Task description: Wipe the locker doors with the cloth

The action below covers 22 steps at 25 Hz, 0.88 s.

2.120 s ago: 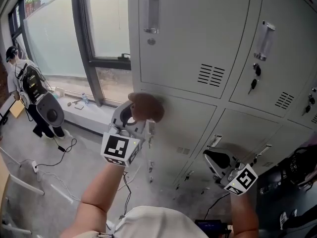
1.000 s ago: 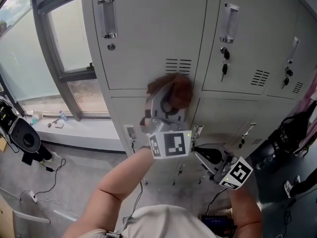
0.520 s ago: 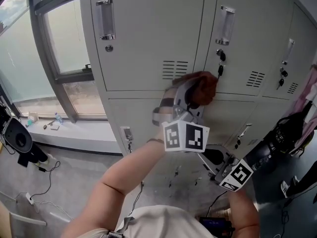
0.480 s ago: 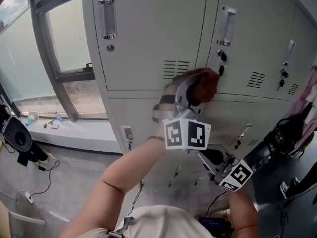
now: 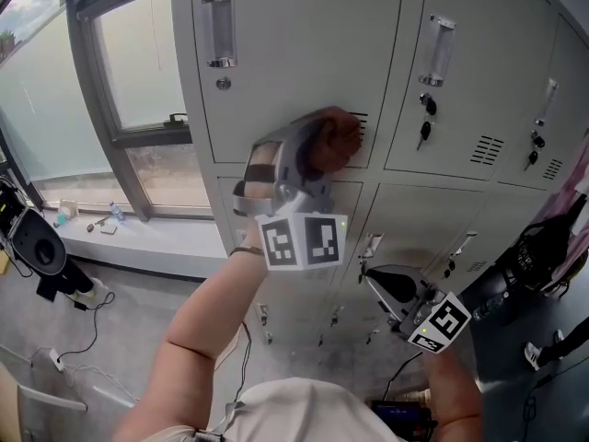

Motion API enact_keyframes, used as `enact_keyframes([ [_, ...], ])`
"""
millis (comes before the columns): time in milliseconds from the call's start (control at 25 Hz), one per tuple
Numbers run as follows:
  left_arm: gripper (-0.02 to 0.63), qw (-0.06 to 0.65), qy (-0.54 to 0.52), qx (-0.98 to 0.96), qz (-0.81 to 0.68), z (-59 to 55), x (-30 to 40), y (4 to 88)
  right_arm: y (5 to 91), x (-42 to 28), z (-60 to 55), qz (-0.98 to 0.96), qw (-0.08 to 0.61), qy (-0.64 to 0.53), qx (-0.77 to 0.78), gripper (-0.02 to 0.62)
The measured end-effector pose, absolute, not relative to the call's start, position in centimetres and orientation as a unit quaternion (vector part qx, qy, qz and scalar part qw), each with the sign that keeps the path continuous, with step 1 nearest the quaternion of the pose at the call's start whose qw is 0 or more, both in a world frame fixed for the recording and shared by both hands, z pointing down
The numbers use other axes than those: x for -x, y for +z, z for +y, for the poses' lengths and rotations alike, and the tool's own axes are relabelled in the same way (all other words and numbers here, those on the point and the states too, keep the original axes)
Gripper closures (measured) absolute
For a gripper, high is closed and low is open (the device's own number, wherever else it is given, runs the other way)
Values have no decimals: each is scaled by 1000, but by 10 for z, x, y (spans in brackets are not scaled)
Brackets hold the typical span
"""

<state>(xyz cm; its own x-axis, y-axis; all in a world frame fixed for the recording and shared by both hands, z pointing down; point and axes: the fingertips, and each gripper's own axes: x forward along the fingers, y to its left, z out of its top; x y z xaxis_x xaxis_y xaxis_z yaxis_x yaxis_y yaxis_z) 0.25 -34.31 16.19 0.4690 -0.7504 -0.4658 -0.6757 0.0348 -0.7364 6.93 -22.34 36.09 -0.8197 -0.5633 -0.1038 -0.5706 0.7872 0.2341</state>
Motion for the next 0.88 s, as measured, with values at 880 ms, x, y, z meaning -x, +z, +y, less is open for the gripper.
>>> enact_keyframes([
  [880,538,380,99,654,646,-360,167,98,363,-25,-227,963,11,129,238,577],
])
